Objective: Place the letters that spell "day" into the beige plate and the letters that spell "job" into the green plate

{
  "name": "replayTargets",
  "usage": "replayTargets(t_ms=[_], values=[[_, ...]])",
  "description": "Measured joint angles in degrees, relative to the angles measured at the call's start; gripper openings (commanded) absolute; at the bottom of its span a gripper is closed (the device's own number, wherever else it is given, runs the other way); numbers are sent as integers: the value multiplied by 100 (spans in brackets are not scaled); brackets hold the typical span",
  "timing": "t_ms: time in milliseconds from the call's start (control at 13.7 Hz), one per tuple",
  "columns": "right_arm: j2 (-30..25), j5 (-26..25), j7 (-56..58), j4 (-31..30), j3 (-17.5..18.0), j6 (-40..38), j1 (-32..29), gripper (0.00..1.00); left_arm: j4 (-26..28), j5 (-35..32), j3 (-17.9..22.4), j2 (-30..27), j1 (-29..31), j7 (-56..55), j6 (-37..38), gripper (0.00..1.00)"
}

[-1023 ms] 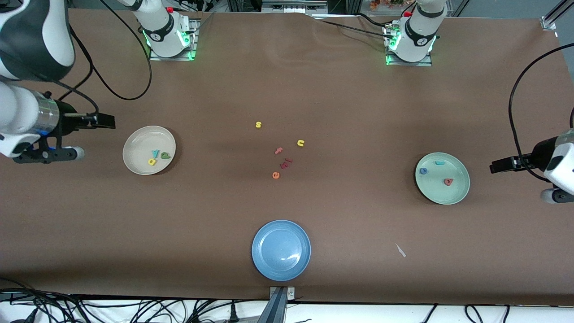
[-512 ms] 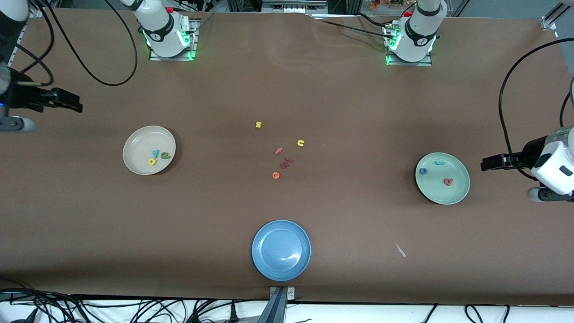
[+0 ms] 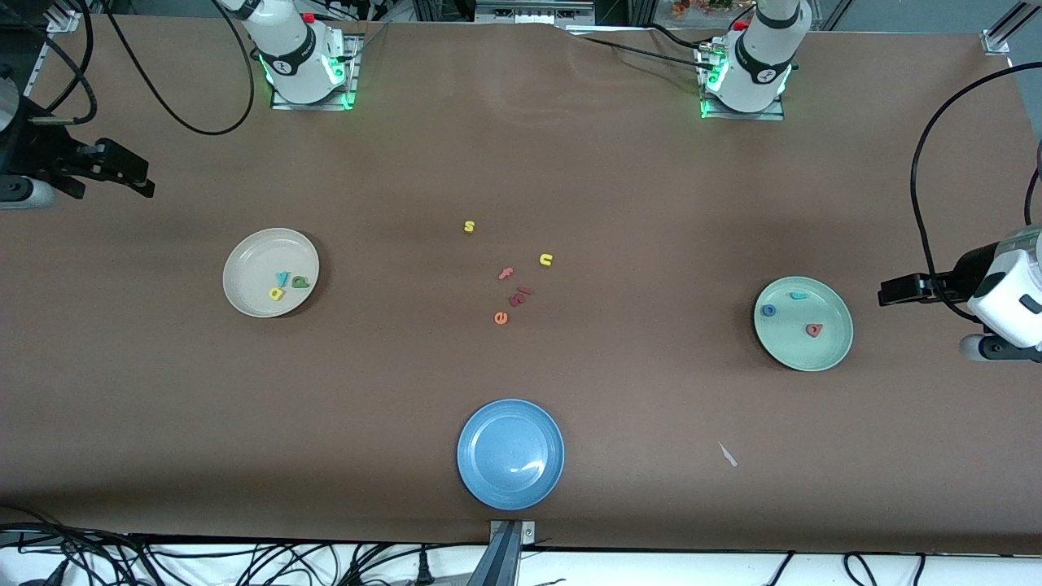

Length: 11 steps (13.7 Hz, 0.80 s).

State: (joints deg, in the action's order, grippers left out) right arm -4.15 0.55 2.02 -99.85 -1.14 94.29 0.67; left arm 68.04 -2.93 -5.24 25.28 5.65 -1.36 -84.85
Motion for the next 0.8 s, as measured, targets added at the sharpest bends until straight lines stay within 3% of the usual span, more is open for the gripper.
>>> replayTargets(t_ms=[292,804], values=[[-166,-142,1,-125,0,-77,-6,100,5,0,20,0,6,511,0,100],[119,-175,1,321,-9,-408,-52,100,20,1,33,0,2,633,0,100]])
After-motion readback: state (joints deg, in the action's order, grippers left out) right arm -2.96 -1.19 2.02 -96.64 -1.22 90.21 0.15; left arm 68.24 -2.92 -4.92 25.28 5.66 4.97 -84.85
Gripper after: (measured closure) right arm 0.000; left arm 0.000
